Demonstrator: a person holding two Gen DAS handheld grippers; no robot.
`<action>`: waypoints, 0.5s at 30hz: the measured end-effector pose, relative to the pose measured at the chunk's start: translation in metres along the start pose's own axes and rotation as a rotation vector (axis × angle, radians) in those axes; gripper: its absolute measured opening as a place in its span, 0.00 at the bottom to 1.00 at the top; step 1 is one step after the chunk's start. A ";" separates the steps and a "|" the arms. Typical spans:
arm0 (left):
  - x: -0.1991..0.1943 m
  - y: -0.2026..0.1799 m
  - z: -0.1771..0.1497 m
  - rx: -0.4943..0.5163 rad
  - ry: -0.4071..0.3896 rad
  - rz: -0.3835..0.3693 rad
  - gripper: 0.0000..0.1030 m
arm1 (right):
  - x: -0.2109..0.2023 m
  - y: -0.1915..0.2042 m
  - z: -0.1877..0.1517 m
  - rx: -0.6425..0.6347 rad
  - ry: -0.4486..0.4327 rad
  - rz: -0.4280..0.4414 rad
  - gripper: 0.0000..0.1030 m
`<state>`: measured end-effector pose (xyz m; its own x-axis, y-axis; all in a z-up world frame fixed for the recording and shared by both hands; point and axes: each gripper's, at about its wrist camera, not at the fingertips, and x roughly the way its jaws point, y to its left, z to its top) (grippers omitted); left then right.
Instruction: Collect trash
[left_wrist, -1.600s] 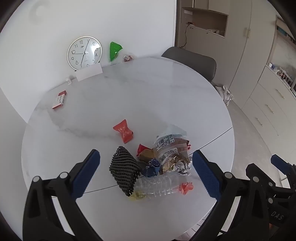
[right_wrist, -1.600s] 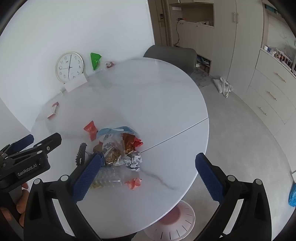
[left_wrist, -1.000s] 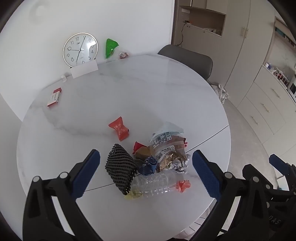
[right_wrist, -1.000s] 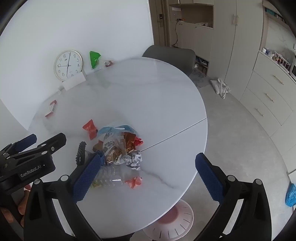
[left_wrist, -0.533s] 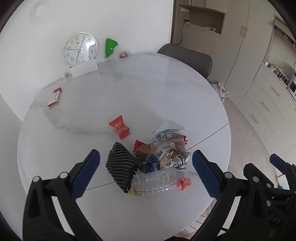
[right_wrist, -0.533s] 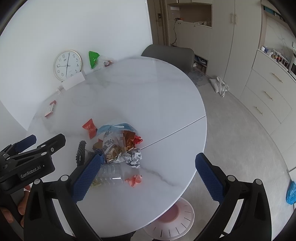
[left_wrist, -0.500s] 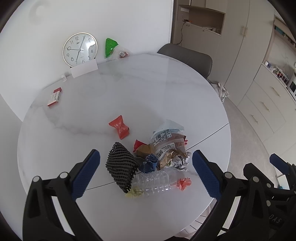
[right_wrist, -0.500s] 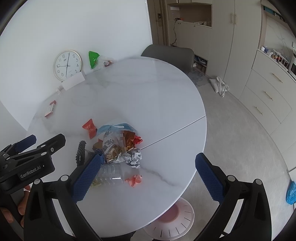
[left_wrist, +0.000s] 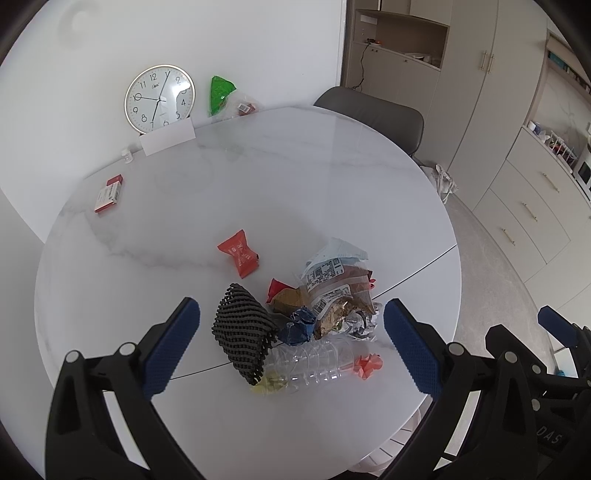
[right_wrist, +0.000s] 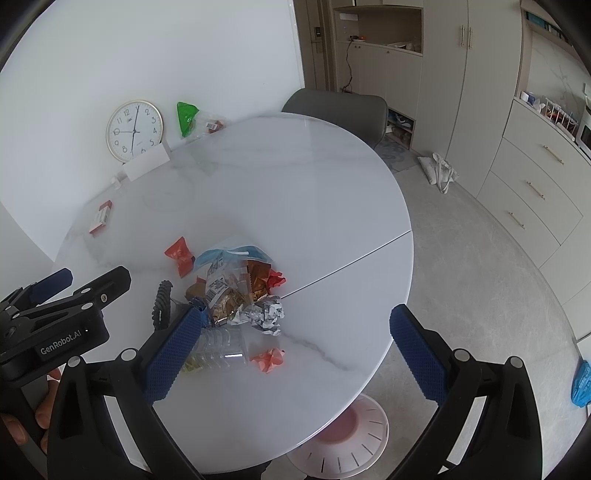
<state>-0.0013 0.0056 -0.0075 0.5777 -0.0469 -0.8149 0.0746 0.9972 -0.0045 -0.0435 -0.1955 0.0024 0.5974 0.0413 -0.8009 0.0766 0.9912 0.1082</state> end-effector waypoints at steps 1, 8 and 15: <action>0.000 0.000 0.000 0.002 0.001 0.001 0.93 | 0.000 0.000 0.000 0.000 0.000 -0.001 0.98; 0.000 0.002 0.001 0.002 0.003 0.001 0.93 | 0.000 0.001 0.000 0.000 -0.005 0.001 0.98; 0.002 0.004 0.001 -0.005 0.010 0.002 0.93 | -0.001 0.001 0.000 0.001 -0.004 0.000 0.98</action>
<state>0.0009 0.0095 -0.0085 0.5699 -0.0441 -0.8205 0.0693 0.9976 -0.0054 -0.0441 -0.1945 0.0030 0.6002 0.0408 -0.7988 0.0774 0.9910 0.1088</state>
